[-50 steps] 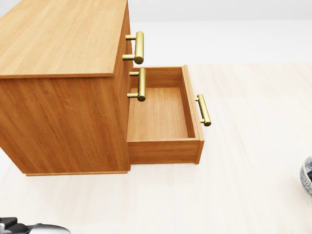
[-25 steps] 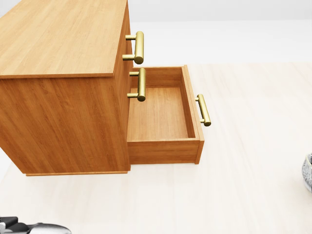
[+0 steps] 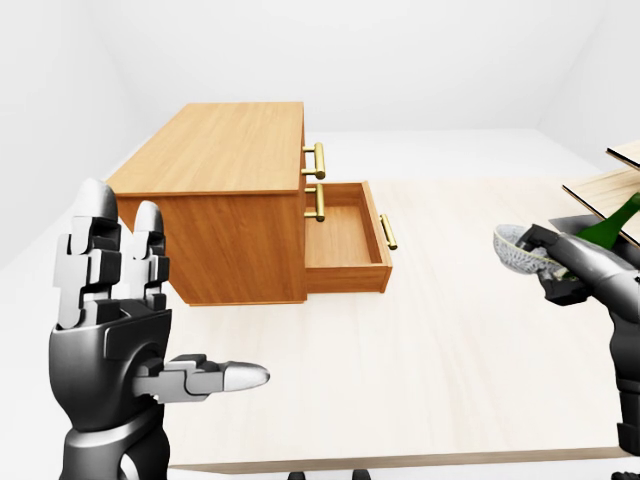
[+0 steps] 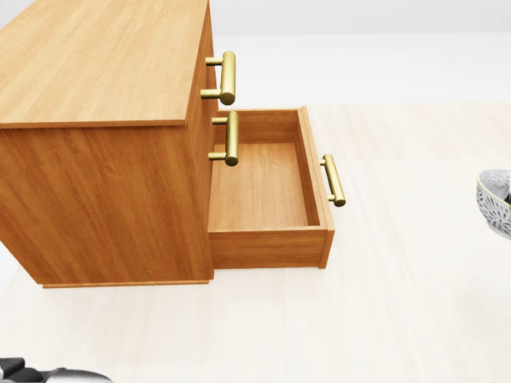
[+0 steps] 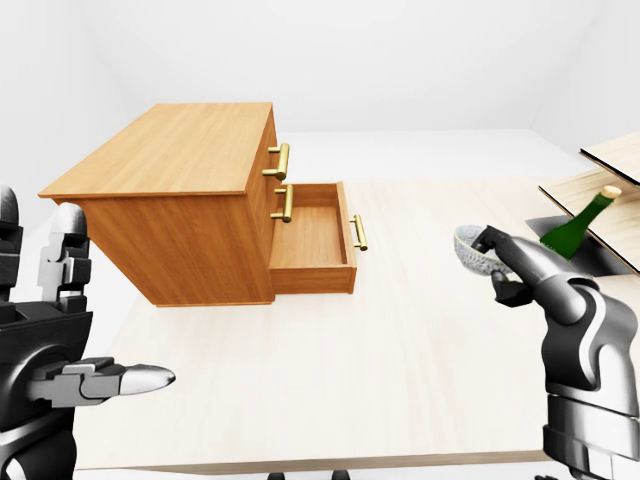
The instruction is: Put the bowl on top of the cabinet.
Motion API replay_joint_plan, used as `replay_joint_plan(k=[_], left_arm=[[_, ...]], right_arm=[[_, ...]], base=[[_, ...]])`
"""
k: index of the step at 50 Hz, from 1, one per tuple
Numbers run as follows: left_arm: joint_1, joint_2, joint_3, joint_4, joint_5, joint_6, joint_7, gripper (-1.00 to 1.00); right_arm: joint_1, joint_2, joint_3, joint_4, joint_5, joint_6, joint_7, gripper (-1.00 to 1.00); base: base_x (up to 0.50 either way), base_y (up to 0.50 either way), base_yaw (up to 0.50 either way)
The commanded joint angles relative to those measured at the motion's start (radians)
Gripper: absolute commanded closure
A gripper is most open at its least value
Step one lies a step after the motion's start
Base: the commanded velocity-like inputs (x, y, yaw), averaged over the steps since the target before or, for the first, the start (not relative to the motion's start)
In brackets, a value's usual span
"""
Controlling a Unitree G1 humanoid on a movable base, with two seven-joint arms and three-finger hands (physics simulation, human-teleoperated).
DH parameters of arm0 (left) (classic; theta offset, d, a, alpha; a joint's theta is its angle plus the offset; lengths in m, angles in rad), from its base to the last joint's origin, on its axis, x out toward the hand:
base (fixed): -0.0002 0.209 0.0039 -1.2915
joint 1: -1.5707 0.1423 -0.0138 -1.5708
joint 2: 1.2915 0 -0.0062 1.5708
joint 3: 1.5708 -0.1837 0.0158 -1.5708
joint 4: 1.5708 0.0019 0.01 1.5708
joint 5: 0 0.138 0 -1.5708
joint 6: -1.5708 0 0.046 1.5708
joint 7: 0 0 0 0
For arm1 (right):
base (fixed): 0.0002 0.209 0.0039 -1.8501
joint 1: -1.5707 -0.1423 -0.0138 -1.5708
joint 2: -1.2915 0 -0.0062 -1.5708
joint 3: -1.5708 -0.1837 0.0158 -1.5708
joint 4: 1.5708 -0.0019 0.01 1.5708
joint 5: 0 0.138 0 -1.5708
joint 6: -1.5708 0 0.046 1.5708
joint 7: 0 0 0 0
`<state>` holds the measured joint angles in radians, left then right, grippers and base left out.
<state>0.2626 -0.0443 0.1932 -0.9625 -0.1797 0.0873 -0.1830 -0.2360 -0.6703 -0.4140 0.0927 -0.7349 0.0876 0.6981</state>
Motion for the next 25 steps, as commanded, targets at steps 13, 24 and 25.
replay_joint_plan(k=[13,24,25], left_arm=[[0.0,-0.001,0.003,-0.003,-0.003,0.0,0.0,-1.0],[-0.003,-0.001,0.013,-0.011,-0.012,0.0,-0.003,-1.0],[-0.005,0.0,0.015,-0.011,-0.013,0.0,-0.003,-1.0]], right_arm=[[-0.057,0.136,0.043,-0.634,-0.369,0.0,0.0,1.0],[-0.13,0.146,0.138,-0.855,-0.479,0.0,0.0,1.0],[-0.137,0.133,0.155,-0.86,-0.474,0.0,0.0,1.0]], base=[[0.0,0.0,0.0],[0.0,0.0,0.0],[0.0,0.0,0.0]])
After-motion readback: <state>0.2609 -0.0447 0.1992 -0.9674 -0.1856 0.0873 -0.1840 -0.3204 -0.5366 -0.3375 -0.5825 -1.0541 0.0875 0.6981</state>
